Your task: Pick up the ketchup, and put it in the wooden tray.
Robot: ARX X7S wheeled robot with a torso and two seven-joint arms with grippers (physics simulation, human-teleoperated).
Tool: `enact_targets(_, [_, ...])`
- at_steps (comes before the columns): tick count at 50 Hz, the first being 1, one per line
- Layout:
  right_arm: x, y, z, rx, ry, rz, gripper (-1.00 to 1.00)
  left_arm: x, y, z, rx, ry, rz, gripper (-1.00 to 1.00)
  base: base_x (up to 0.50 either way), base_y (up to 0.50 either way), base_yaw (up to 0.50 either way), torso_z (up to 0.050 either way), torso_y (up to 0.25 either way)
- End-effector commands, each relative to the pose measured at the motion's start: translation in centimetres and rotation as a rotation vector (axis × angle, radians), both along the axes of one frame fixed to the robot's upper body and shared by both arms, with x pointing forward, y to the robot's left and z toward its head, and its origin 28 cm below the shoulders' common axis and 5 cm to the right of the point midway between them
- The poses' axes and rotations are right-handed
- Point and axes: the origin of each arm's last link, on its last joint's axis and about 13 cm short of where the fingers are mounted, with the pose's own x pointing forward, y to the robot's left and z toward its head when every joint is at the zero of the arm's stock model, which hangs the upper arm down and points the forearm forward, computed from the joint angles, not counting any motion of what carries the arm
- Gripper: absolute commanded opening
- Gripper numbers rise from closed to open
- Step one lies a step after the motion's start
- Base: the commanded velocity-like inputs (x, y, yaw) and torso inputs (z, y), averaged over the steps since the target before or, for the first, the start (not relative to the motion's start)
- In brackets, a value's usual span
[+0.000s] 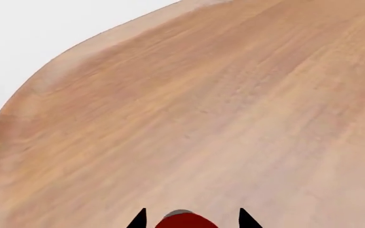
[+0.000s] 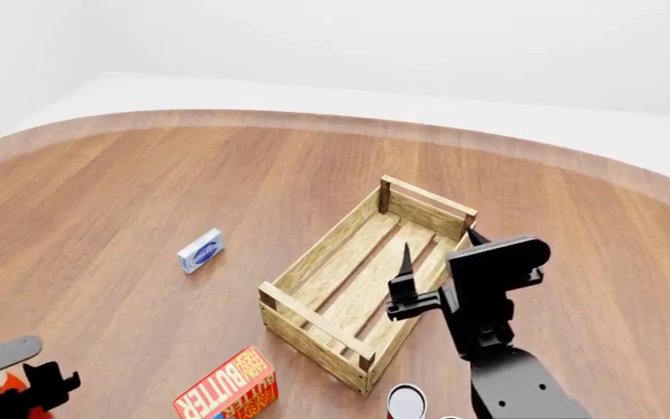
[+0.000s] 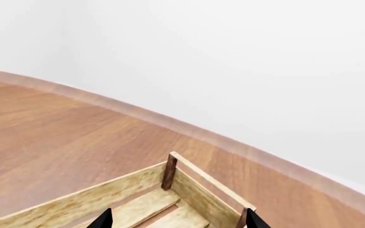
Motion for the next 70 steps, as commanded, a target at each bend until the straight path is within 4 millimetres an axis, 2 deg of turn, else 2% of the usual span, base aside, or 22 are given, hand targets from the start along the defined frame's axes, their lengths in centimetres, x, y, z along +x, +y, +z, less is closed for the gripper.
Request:
enact_targets(1, [0.0, -0.1, 0.4, 0.003, -0.011, -0.004, 1.00, 2.7, -1.6, 4.2, 0.002, -0.178, -0.109, -1.00, 0.00, 0.00, 0.00, 0.000, 0.000])
enact_targets(6, [0.0, -0.2, 0.7, 0.014, -0.022, -0.011, 1.00, 5.6, -3.4, 8.4, 0.024, -0.295, -0.234, -1.00, 0.00, 0.00, 0.00, 0.000, 0.000])
enact_targets(11, [0.0, -0.4, 1.4, 0.020, -0.040, -0.020, 1.00, 8.1, -5.4, 11.0, 0.040, -0.354, -0.359, -1.00, 0.00, 0.00, 0.00, 0.000, 0.000])
enact_targets(21, [-0.4, -1.2, 2.4, 0.013, -0.060, -0.057, 1.00, 13.3, -9.0, 14.2, 0.043, -0.419, -0.523, -1.00, 0.00, 0.00, 0.00, 0.000, 0.000])
enact_targets(30, [-1.1, -1.9, 3.4, 0.021, -0.075, -0.104, 1.00, 16.8, -13.5, 16.7, 0.003, -0.465, -0.694, -1.00, 0.00, 0.00, 0.00, 0.000, 0.000])
enact_targets(43, [-2.8, -4.1, 4.3, 0.032, -0.104, -0.224, 1.00, 18.4, -20.8, 17.5, -0.089, -0.437, -0.931, -1.00, 0.00, 0.00, 0.00, 0.000, 0.000])
enact_targets(53, [-4.5, -6.1, 4.1, 0.033, -0.101, -0.319, 1.00, 18.3, -25.0, 17.3, -0.107, -0.399, -1.046, -1.00, 0.00, 0.00, 0.00, 0.000, 0.001])
enact_targets(62, [-6.6, -7.4, 3.8, 0.037, -0.094, -0.386, 1.00, 18.1, -27.6, 16.3, -0.101, -0.351, -1.127, -1.00, 0.00, 0.00, 0.00, 0.000, 0.000])
enact_targets(70, [-7.4, -7.7, 3.9, 0.040, -0.094, -0.412, 1.00, 17.9, -28.4, 15.2, -0.081, -0.327, -1.156, -1.00, 0.00, 0.00, 0.00, 0.000, 0.000])
